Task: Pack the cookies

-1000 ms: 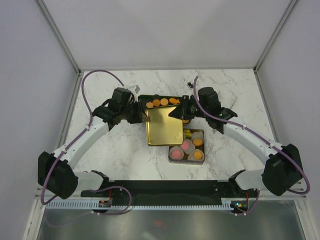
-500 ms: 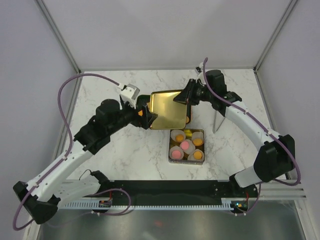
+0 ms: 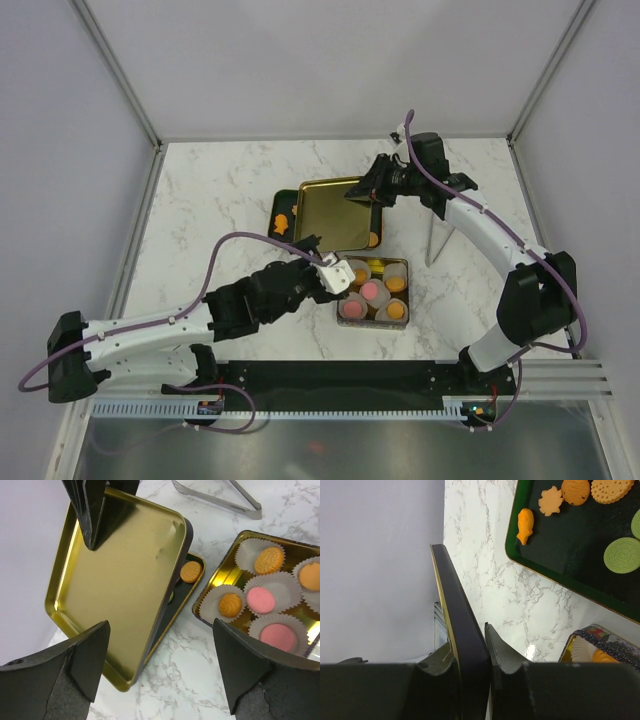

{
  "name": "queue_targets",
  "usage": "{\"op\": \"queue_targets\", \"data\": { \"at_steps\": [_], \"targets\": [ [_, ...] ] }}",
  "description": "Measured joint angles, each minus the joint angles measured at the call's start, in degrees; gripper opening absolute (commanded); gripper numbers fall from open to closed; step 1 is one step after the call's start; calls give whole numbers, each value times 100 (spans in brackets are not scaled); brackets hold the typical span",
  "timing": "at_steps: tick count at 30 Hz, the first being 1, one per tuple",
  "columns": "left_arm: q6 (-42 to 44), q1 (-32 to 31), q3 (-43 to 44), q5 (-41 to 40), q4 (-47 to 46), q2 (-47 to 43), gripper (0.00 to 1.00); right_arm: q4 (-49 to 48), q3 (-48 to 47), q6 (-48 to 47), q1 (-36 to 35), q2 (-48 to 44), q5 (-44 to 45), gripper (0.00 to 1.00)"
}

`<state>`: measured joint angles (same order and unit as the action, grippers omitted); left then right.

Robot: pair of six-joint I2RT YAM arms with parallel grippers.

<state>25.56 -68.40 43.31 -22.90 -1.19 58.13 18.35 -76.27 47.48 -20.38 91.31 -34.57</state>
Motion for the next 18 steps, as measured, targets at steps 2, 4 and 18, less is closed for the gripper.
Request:
{"op": "queue_targets", "data": {
  "at_steps": [2,4,18],
  "targets": [
    [455,-50,-142,-85,-310,66,91,-7,-39,55,0,0,-22,0],
    [802,-66,-251,-138,-634,109,91,-13,-50,96,0,0,-44,0],
    [3418,-83,-699,-1156,-4129,1624,67,11,17,339,0,-273,-59,0]
  ]
}}
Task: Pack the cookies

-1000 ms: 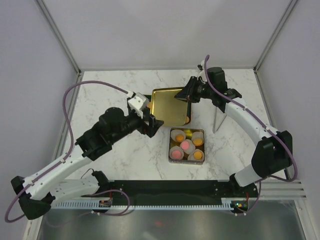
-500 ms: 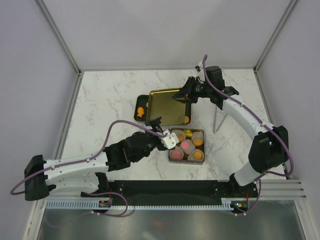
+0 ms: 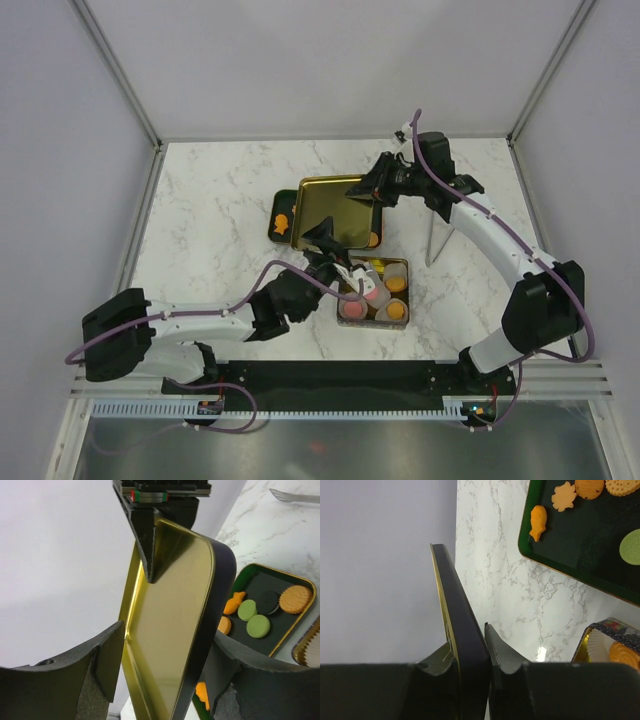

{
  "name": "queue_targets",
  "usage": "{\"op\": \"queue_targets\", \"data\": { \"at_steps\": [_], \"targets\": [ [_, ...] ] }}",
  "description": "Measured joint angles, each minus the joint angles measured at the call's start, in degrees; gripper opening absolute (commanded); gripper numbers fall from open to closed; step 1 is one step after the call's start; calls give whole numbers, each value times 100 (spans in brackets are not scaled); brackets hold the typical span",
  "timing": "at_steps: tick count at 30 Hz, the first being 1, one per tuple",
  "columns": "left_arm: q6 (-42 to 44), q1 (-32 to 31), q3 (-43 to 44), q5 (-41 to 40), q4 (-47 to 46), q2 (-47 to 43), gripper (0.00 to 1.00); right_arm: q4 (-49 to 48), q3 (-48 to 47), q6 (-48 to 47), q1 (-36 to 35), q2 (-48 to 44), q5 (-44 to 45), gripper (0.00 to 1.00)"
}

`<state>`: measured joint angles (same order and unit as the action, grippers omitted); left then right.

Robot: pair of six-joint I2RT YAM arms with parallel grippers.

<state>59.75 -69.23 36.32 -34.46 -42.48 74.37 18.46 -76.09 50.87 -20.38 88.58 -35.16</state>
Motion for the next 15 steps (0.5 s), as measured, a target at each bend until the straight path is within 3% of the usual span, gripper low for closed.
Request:
{"op": "queue_targets", "data": {
  "at_steps": [1,9,10,13,15],
  "targets": [
    [116,2,0,-26,-203,35,59,-2,17,17,0,-17,0,0],
    [597,-24,-31,-76,-603,199,29,-168,74,367,39,-116,0,5],
    [603,-28,-37,-74,-601,199,22,-175,74,389,39,-125,4,8],
    [678,-39,-42,-4,-363,199,3,-199,76,343,33,-153,39,29],
    [586,-39,-13,7,-212,197,2,-192,85,205,13,-164,70,44]
  ]
}}
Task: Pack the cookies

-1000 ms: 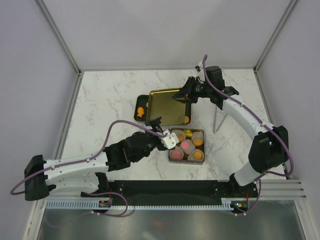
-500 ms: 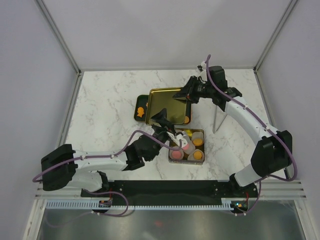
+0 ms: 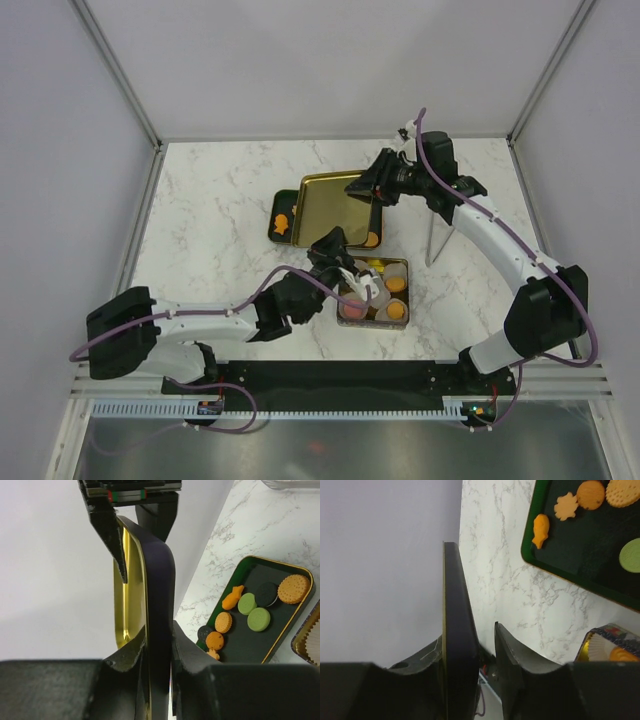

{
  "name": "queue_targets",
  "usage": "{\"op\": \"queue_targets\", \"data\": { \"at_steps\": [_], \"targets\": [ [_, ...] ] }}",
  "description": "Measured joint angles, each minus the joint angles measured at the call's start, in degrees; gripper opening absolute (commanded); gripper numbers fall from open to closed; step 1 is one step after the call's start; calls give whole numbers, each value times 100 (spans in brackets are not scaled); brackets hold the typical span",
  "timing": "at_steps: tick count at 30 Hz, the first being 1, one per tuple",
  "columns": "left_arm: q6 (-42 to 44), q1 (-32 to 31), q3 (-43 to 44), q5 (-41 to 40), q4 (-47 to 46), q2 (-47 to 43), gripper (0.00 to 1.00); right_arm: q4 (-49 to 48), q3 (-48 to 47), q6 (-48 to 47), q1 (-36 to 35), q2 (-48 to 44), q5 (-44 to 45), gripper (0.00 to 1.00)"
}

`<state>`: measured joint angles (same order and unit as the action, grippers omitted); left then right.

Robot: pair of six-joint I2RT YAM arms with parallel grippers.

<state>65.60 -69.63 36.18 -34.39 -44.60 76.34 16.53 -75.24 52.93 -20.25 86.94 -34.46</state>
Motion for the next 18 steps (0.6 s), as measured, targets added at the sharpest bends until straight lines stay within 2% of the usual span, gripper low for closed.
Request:
{"op": "queue_targets", "data": {
  "at_steps": [4,6,7,13,18],
  "targets": [
    [-688,44,409,4,791,-114,2,101,11,-308,2,-63,251,69],
    [-1248,83,745,52,1379,-208,2,157,11,-518,2,-181,455,75],
    [-1493,94,881,98,1617,-243,2,170,9,-625,2,-262,584,83],
    [-3353,170,1587,728,3053,-393,2,409,-129,-1294,17,-914,1749,93],
    [-4870,461,1934,1639,3995,-398,2,446,-227,-1637,52,-1528,2789,95]
  ]
}}
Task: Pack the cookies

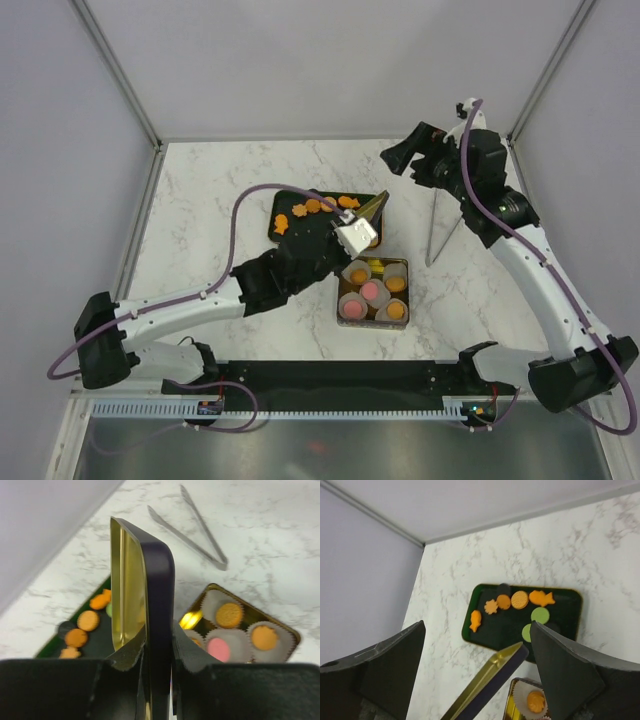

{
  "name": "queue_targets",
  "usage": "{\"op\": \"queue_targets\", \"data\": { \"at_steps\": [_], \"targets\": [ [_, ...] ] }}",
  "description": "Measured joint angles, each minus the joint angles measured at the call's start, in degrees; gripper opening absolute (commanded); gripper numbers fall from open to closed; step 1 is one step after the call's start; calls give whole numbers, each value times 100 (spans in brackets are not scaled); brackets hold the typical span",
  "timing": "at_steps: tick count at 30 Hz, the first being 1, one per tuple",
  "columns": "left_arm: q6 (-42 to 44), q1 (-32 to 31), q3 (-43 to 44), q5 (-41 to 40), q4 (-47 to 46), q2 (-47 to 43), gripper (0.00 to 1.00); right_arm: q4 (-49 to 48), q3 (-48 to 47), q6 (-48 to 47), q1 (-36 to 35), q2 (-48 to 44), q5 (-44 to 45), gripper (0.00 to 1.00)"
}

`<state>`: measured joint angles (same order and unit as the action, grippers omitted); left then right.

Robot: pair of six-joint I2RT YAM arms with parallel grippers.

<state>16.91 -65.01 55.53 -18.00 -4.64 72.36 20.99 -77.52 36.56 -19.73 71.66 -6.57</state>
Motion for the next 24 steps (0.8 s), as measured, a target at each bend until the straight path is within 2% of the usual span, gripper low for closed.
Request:
{"op": "queue_targets", "data": {
  "at_steps": [6,10,13,18,24],
  "targets": [
    [-2588,1281,293,2236,280,-24,2,59,52,-330,24,-638,800,95],
    [-4380,2037,295,3554,-140,24,2,42,588,-551,24,-966,918,95],
    [-5689,2297,76,4264,-949,142,2,90,1239,-645,24,-1128,968,95],
    [-7676,2487,-822,5014,-2710,892,2,149,2201,-708,24,-1349,938,95],
    [-8872,2492,-1574,5195,-3700,1775,4,125,2889,-728,24,-1893,876,95]
  ]
}}
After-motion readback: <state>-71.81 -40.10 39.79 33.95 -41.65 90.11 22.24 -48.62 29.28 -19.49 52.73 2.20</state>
